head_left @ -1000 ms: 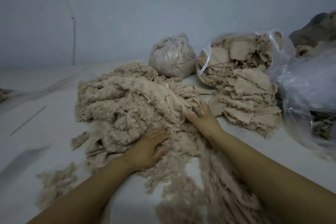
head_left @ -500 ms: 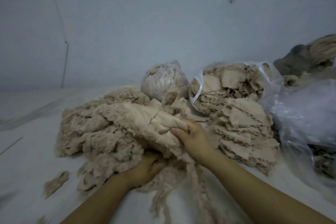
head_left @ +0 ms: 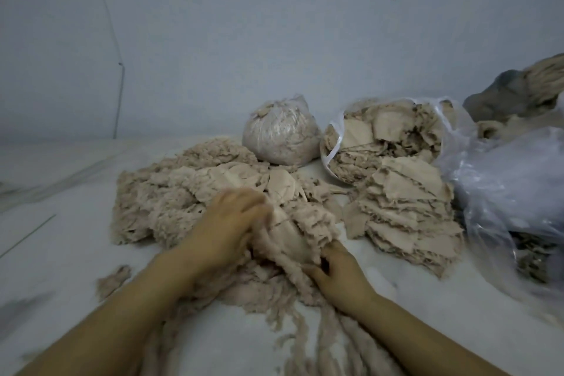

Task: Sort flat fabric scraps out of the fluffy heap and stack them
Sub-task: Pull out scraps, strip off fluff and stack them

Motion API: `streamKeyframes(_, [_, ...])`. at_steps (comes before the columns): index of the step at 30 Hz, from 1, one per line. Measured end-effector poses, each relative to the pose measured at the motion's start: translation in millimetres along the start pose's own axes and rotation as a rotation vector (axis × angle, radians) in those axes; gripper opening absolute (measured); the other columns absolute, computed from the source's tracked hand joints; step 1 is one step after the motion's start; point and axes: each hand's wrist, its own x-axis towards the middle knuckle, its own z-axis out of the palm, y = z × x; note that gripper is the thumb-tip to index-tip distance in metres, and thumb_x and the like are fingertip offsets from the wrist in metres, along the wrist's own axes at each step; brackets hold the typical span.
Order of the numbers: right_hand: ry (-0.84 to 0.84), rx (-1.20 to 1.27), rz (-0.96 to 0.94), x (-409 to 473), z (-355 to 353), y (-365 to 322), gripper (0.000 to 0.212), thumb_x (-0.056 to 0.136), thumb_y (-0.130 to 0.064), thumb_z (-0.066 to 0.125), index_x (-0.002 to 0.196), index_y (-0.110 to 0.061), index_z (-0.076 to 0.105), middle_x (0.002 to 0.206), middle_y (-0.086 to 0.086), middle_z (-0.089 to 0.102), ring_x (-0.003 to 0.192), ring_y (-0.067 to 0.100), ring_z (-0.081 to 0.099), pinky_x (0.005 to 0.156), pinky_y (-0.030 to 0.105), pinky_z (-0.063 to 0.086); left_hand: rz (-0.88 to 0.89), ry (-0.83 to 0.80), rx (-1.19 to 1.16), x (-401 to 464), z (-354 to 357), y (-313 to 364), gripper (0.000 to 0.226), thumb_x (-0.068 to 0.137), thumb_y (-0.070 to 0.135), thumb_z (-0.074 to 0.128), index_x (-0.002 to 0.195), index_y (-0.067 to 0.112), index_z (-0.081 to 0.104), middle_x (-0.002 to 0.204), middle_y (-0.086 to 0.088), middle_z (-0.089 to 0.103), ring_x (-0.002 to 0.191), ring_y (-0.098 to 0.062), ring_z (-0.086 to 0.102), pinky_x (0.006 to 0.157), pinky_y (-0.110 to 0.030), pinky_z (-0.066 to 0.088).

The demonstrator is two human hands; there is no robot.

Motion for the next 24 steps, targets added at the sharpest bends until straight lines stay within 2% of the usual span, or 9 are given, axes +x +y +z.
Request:
streamKeyframes(2, [0.131, -0.125, -0.006, -10, -2, -6, 0.061, 0.086, -0.051, 0.059, 0.136, -0.020, 0.042, 0.141, 0.005, 0.027, 0.132, 0.025, 0.027, 0.108, 0.034, 0.031, -0.141, -0.303, 0.175, 3, -2, -27, 0.080, 0.087, 0.025, 0.058, 0.150, 0.029, 0.010, 0.159, 0.004, -0.001, 0.145, -0.018, -0.002, 0.116, -0.051, 0.001])
streamKeyframes(3, [0.188, -0.170, -0.039, -15, -2, -11, 0.072, 0.082, -0.058, 0.059, 0.141, -0.029, 0.031, 0.145, 0.003, 0.019, 0.135, 0.025, 0.021, 0.110, 0.037, 0.029, -0.210, -0.432, 0.229, 6, -2, -38, 0.085, 0.089, 0.029, 0.057, 0.150, 0.032, -0.002, 0.158, 0.006, -0.008, 0.145, -0.019, -0.008, 0.115, -0.052, -0.005])
streamKeyframes(5, [0.168, -0.158, -0.096, -19, 0, -20, 0.087, 0.072, -0.068, 0.060, 0.142, -0.046, 0.014, 0.148, 0.002, 0.012, 0.135, 0.027, 0.024, 0.107, 0.040, 0.034, -0.274, -0.470, 0.269, 8, 5, -52, 0.087, 0.088, 0.031, 0.057, 0.150, 0.030, -0.004, 0.155, -0.001, 0.008, 0.144, -0.022, 0.006, 0.114, -0.051, 0.002])
streamKeyframes(8, [-0.025, -0.110, -0.048, -11, 13, -25, 0.101, 0.071, -0.070, 0.062, 0.144, -0.051, -0.005, 0.151, 0.008, 0.020, 0.134, 0.029, 0.033, 0.102, 0.036, 0.039, -0.292, -0.341, 0.211, 4, 28, -49, 0.058, 0.090, 0.023, 0.050, 0.144, 0.020, 0.028, 0.131, -0.006, 0.039, 0.122, -0.024, 0.036, 0.102, -0.037, 0.030])
streamKeyframes(11, [-0.045, -0.174, -0.031, 5, 28, -15, 0.097, 0.083, -0.056, 0.060, 0.150, -0.038, -0.008, 0.157, 0.009, 0.016, 0.140, 0.027, 0.027, 0.108, 0.033, 0.033, -0.329, -0.054, 0.043, -8, 52, -38, 0.023, 0.088, 0.009, 0.056, 0.110, 0.009, 0.062, 0.107, -0.012, 0.059, 0.103, -0.029, 0.052, 0.079, -0.035, 0.039])
streamKeyframes(13, [-0.011, -0.102, 0.013, 21, 29, -13, 0.096, 0.086, -0.051, 0.060, 0.151, -0.031, -0.007, 0.159, 0.008, 0.003, 0.144, 0.026, 0.019, 0.111, 0.033, 0.029, -0.480, 0.184, -0.081, -2, 55, -36, 0.004, 0.081, -0.001, 0.062, 0.082, 0.001, 0.064, 0.087, -0.019, 0.061, 0.088, -0.033, 0.055, 0.068, -0.036, 0.038])
streamKeyframes(16, [-0.003, 0.073, 0.102, 40, 13, -14, 0.102, 0.083, -0.047, 0.066, 0.151, -0.030, -0.008, 0.158, 0.008, -0.006, 0.146, 0.027, 0.012, 0.111, 0.035, 0.032, -0.662, 0.495, -0.218, 17, 42, -29, 0.017, 0.077, -0.006, 0.063, 0.069, 0.005, 0.052, 0.076, -0.019, 0.054, 0.075, -0.031, 0.049, 0.061, -0.035, 0.032])
streamKeyframes(21, [0.069, -0.087, 0.072, 5, -1, 3, 0.116, 0.080, -0.049, 0.068, 0.136, -0.050, -0.033, 0.156, 0.001, -0.019, 0.137, 0.027, 0.035, 0.091, 0.032, 0.046, -0.143, 0.226, -0.253, -20, 31, -3, 0.026, 0.064, 0.007, 0.061, 0.089, 0.006, 0.066, 0.082, -0.008, 0.065, 0.079, -0.015, 0.051, 0.072, -0.023, 0.036])
streamKeyframes(24, [0.043, -0.236, 0.025, -18, -5, 11, 0.106, 0.088, -0.035, 0.060, 0.136, -0.046, -0.034, 0.153, 0.007, 0.013, 0.111, 0.025, 0.055, 0.071, 0.026, 0.046, 0.072, 0.079, -0.164, -40, 11, 4, 0.035, 0.063, 0.025, 0.049, 0.084, 0.012, 0.074, 0.079, 0.000, 0.071, 0.073, -0.012, 0.063, 0.065, -0.020, 0.048])
